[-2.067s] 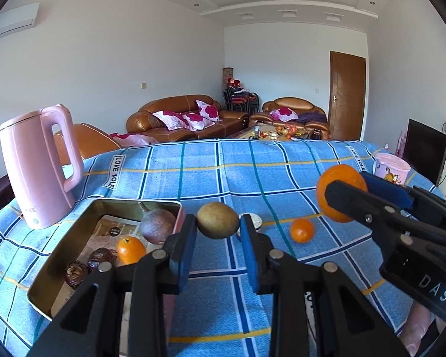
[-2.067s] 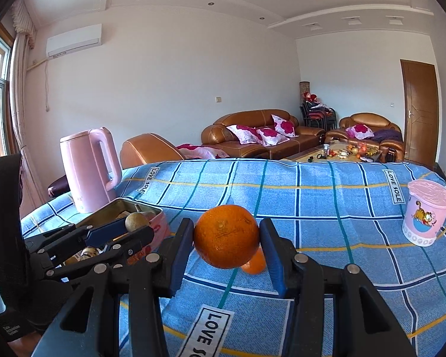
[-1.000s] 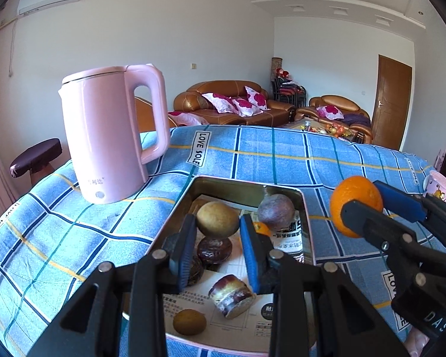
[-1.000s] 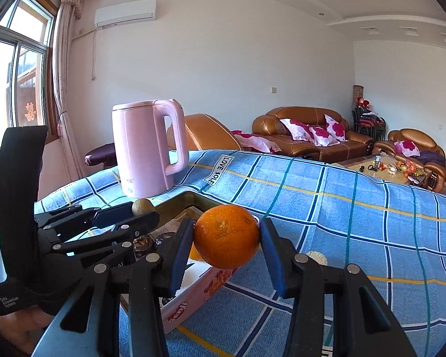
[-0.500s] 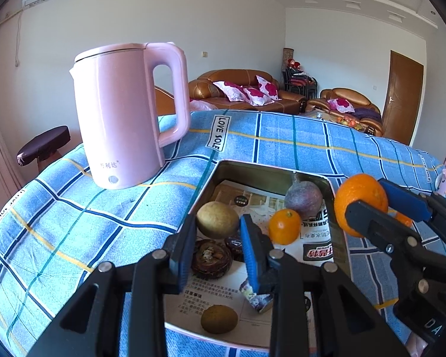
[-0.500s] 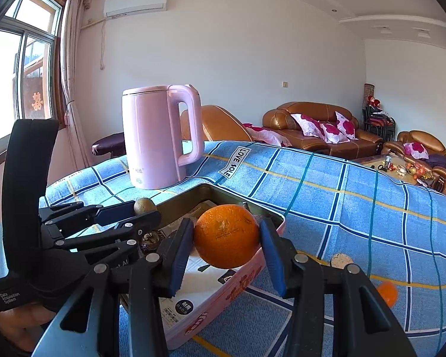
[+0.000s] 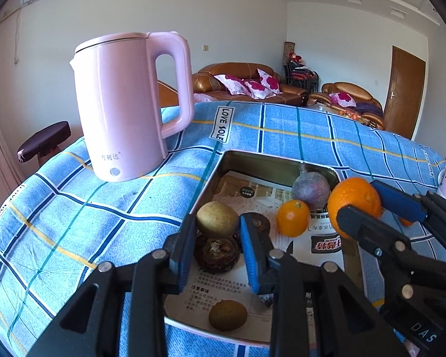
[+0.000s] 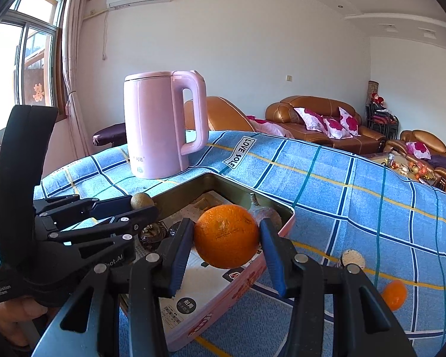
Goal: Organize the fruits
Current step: 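Carry the kiwi and the orange over the tin box with both grippers, then lower the kiwi and orange into the tin and open both grippers, then move back to the table and grasp a small orange with the right gripper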
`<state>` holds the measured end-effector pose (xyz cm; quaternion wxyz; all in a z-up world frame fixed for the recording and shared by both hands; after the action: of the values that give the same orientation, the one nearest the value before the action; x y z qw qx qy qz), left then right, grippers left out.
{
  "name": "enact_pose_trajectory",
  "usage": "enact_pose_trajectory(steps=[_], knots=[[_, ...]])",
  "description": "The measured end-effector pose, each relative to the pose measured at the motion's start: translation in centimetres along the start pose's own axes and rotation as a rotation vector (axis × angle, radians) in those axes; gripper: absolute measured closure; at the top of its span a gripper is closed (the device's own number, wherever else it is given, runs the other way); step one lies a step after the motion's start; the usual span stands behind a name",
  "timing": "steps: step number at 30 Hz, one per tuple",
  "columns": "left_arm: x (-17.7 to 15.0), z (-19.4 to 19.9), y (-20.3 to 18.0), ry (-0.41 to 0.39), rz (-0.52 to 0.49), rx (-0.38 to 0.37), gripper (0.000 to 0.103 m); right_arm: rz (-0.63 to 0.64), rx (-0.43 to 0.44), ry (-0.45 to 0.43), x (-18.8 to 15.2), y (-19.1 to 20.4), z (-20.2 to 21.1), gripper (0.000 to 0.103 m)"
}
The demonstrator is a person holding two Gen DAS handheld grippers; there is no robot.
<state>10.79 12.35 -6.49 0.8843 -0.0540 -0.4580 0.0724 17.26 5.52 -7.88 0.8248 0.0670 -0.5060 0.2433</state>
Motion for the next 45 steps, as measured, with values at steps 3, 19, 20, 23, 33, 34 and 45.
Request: enact_pose_trajectory(steps=[3, 19, 20, 23, 33, 34, 45], knots=[[-0.2, -0.3, 0.2, 0.01, 0.002, 0.002, 0.071, 0.011, -0.002, 0.017, -0.2, 0.3, -0.5, 0.055], [-0.4, -1.2, 0.1, 0.067, -0.004, -0.002, 0.071, 0.041, 0.01, 0.093, -0.9, 1.0, -2.0, 0.054], [-0.4, -1.2, 0.1, 0.068, -0.004, 0.0, 0.071, 0.042, 0.011, 0.096, -0.9, 1.0, -2.1, 0.054], [-0.4, -1.3, 0.0, 0.069, -0.006, 0.0, 0.07, 0.045, 0.015, 0.107, -1.0, 1.1, -2.2, 0.054], [-0.7, -0.9, -0.3, 0.074, 0.009, -0.019, 0.049, 0.018, 0.004, 0.101, -1.0, 0.4, -2.0, 0.048], [-0.6, -0.7, -0.5, 0.069, 0.006, -0.018, 0.039, 0.021, -0.006, 0.095, -1.0, 0.2, -1.8, 0.048], [1.6, 0.4, -6.5, 0.012, -0.054, -0.104, 0.016, -0.007, -0.253, 0.07, -1.4, -9.4, 1.8, 0.04]])
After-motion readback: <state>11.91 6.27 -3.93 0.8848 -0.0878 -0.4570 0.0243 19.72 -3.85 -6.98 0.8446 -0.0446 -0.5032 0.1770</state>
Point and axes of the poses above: each gripper's, at about its wrist camera, not at the fingertips, and z roughly against the way its jaws point, y to its left, x to its top, the point moved 3 cm from there along -z, roughly the way its jaws point, and after that the axes turned 15 degrees about -x, right-handed, at the moved point
